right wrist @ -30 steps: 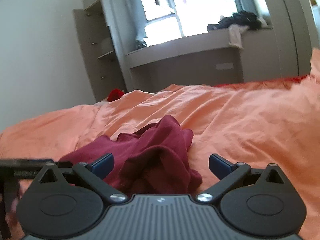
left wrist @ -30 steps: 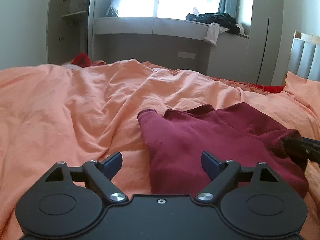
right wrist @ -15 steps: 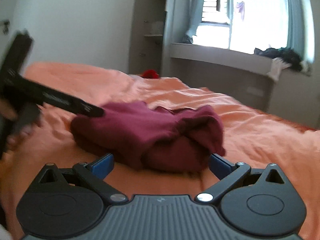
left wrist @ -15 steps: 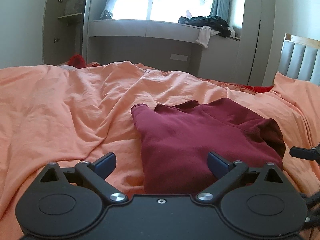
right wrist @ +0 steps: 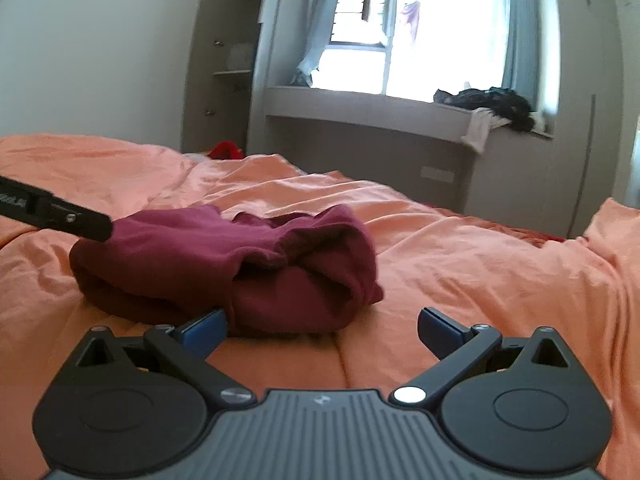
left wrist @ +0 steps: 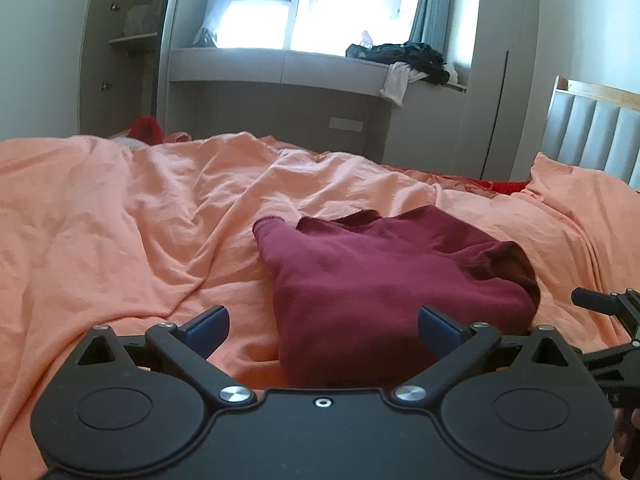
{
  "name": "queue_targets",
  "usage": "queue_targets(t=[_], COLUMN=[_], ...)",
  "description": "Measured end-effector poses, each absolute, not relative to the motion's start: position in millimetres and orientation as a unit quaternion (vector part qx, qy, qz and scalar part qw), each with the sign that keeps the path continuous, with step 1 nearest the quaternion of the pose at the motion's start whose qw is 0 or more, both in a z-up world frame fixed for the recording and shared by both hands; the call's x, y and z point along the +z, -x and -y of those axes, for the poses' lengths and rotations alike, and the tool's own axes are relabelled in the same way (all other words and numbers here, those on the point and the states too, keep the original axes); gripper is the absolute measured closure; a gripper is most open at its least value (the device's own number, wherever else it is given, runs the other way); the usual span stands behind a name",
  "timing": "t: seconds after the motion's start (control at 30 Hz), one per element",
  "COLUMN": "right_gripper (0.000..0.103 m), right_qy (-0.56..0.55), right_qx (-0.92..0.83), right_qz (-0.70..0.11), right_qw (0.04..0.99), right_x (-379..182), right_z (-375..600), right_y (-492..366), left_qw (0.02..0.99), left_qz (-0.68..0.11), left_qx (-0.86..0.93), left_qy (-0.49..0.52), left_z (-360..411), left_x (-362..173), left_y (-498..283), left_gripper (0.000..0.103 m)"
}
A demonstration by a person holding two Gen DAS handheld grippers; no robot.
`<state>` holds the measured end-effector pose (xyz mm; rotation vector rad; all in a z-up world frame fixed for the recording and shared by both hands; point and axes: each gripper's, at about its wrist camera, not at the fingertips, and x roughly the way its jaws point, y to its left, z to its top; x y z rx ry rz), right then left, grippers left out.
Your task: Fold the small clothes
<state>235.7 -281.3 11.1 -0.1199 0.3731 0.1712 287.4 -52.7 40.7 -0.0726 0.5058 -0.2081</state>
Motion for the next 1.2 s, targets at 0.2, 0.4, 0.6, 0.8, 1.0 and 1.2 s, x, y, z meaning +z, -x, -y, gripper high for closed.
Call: queue_targets(t=[0.2,0.4,0.6,0.8,1.0,1.2], right_gripper=[0.0,0.0,0.0,0.0,0.0,0.0], right_qy=[0.003,-0.037,-0.049,-0.042,-0.047,-0.034], right_qx=[0.043,0.035,0.038,0.035,0.051,0.053], right_qz=[-0.171,-0.133,-0.08,-0.015,0.009,-0.004], right_qw=[0.984,0.99,0.995,0.998,0.998,0.998], right_x=[21,33,47,56,45,34], right_z=[299,307,299,290,281,271], right_y=[-227,-199,-158,-105,-58,-37], left_qw=[0.966,0.972,0.979,0.985,0.991,0.99], left_qz=[-0.232,-0.204,-0.177,-0.15,-0.119,-0.122], left_qx=[-0.108,-0.107,-0.099,-0.089,-0.058,-0.063], left_qy=[0.044,0.047,0.033,-0.006,-0.021,-0.029], left_z=[49,45,47,47,42,43], left_x=[49,55,65,74,71,57], left_y=[-267,-235,-201,-161,-116,-93], left_gripper=[0.001,0.001,0.001,0.001,0.001,0.001])
